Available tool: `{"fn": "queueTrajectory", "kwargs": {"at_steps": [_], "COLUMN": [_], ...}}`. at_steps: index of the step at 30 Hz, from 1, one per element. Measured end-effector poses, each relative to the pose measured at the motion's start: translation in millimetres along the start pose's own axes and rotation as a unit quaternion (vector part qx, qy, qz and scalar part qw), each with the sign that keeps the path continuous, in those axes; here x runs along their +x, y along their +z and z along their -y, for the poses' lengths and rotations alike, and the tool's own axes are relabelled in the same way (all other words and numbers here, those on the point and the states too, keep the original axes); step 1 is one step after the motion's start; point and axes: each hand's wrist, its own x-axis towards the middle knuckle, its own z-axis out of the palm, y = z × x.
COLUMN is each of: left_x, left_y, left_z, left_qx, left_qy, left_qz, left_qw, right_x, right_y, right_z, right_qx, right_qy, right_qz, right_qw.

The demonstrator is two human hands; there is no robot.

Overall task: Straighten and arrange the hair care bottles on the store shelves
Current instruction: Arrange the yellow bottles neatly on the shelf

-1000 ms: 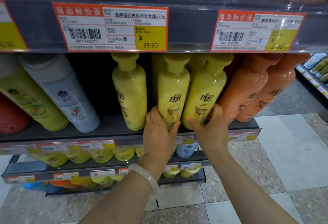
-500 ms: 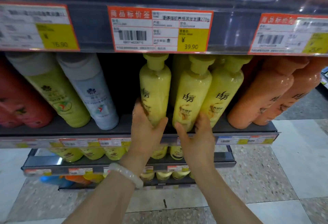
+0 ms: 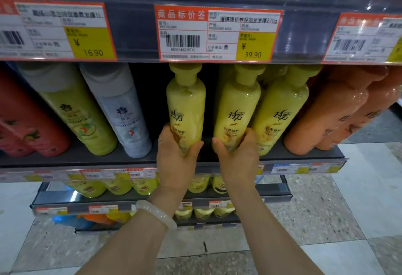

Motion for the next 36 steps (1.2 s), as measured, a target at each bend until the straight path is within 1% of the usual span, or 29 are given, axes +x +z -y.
{"fn": "queueTrajectory", "kwargs": {"at_steps": [5, 8, 12, 13, 15, 16, 17, 18, 19, 21, 22, 23, 24, 26, 28, 31, 36], "left_x": [1.6, 2.3, 4.7, 2.8, -11.6, -23.1, -35.6, -47.1, -54.5, -55.5, -51.7, -47.7, -45.2, -43.9, -46.0, -47.7, -46.1], "left_y": [0.4, -0.3, 1.5, 0.8, -0.7, -0.3, 1.6, 5.0, 10.2, 22.8, 28.9, 33.9, 37.7, 41.9, 43.6, 43.5, 42.9], "left_z": [-2.0, -5.4, -2.7, -2.2, -3.7, -5.9, -8.7, -12.8, -16.5, -22.4, -25.5, -28.7, -32.2, -37.2, -39.9, -40.2, -34.0], "left_qx": [-0.018, -0.015, -0.016, -0.019, -0.008, -0.004, -0.006, -0.007, -0.006, -0.002, 0.002, 0.008, 0.019, 0.044, 0.053, 0.058, 0.050], "left_qy": [-0.014, -0.015, -0.019, -0.026, -0.031, -0.004, 0.036, 0.067, 0.080, 0.061, 0.043, 0.027, 0.016, 0.010, 0.001, 0.002, 0.011], "left_qz": [-0.018, -0.031, -0.024, -0.033, -0.079, -0.101, -0.103, -0.083, -0.048, 0.016, 0.026, 0.023, 0.016, 0.005, 0.003, 0.000, 0.026], "left_qw": [1.000, 0.999, 0.999, 0.999, 0.996, 0.995, 0.994, 0.994, 0.996, 0.998, 0.999, 0.999, 1.000, 0.999, 0.999, 0.998, 0.998], "right_x": [5.3, 6.0, 0.1, -5.7, -17.3, -18.9, -16.1, -9.0, 0.9, 20.8, 27.5, 32.2, 34.9, 35.5, 31.8, 28.9, 25.3], "right_y": [6.8, 8.8, -0.5, -7.6, -29.8, -42.1, -52.7, -59.8, -64.1, -64.5, -62.3, -59.6, -57.3, -51.7, -43.8, -31.5, -27.7], "right_z": [5.0, 6.5, 3.5, -1.0, -12.8, -20.8, -29.4, -36.8, -41.5, -39.9, -35.5, -34.0, -33.2, -32.8, -31.2, -30.8, -28.0], "right_qx": [-0.016, -0.012, 0.006, 0.020, 0.051, 0.057, 0.056, 0.047, 0.044, 0.054, 0.058, 0.052, 0.040, 0.031, 0.032, 0.030, 0.035], "right_qy": [-0.023, -0.023, -0.033, -0.032, -0.022, -0.019, -0.017, -0.011, -0.008, -0.003, -0.002, -0.008, -0.012, -0.021, -0.026, -0.035, -0.037], "right_qz": [0.084, 0.102, 0.121, 0.104, 0.023, -0.026, -0.068, -0.091, -0.088, -0.025, 0.007, 0.020, 0.016, 0.008, 0.024, 0.038, 0.015], "right_qw": [0.996, 0.994, 0.992, 0.994, 0.998, 0.998, 0.996, 0.995, 0.995, 0.998, 0.998, 0.998, 0.999, 0.999, 0.999, 0.998, 0.999]}}
